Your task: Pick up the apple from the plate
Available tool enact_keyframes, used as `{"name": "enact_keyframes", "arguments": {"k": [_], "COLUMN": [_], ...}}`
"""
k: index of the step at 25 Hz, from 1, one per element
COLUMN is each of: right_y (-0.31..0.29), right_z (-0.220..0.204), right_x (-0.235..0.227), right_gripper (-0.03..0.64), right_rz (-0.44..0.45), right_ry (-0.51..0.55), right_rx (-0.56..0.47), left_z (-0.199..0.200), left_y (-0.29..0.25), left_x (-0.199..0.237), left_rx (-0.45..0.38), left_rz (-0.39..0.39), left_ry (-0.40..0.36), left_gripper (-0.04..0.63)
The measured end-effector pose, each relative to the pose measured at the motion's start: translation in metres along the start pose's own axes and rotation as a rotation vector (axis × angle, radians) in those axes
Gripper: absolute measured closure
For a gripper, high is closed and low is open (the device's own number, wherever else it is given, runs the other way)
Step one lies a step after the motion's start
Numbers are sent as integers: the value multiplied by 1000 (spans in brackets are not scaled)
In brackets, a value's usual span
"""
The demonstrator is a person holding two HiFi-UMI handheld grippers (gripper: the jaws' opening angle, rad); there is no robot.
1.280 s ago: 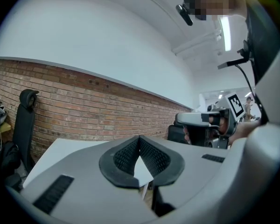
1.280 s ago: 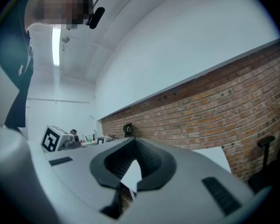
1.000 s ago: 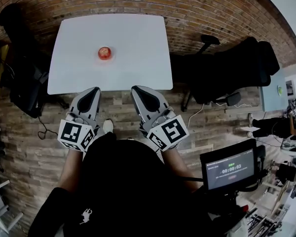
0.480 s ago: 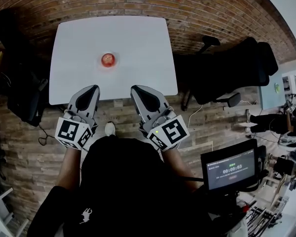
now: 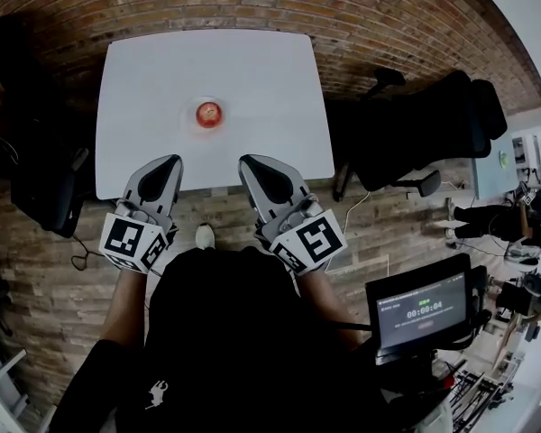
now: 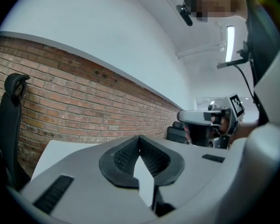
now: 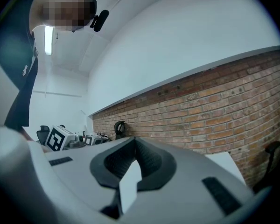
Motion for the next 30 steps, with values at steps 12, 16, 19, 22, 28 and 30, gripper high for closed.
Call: {"name": "enact_keyframes", "arguments": {"k": [12, 16, 19, 22, 28, 30], "right_y": [-30, -29, -39, -42, -44, -47], "right_z": [-9, -7, -13, -15, -17, -14], "right_x": [18, 19, 23, 24, 10, -2], "right_gripper": [612, 612, 612, 612, 612, 612], "right_rz": [-7, -10, -1, 3, 9, 16], "right_ry": [7, -7, -22, -28, -37, -39], "right_rx": [31, 41, 42, 47, 49, 50], "left_z": [-12, -10, -15, -17, -16, -17], "left_y": [11, 14, 20, 23, 16, 7], "left_x": [35, 34, 43, 46, 42, 42], "left_rx": [-12, -15, -15, -7, 9, 17], "left_rz": [-36, -35, -34, -23, -13, -4], "left_ry": [53, 57, 58, 52, 31, 28], "left_gripper": [591, 591, 591, 591, 591, 591]}}
Point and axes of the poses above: the fingertips, and each gripper's own axes: y backward along the fingers, x to its left, z out of its top, the point moved 6 cm from there along y, backward along the fingers, and after that the axes turned 13 degrees about -y, right-handed, at the moved point
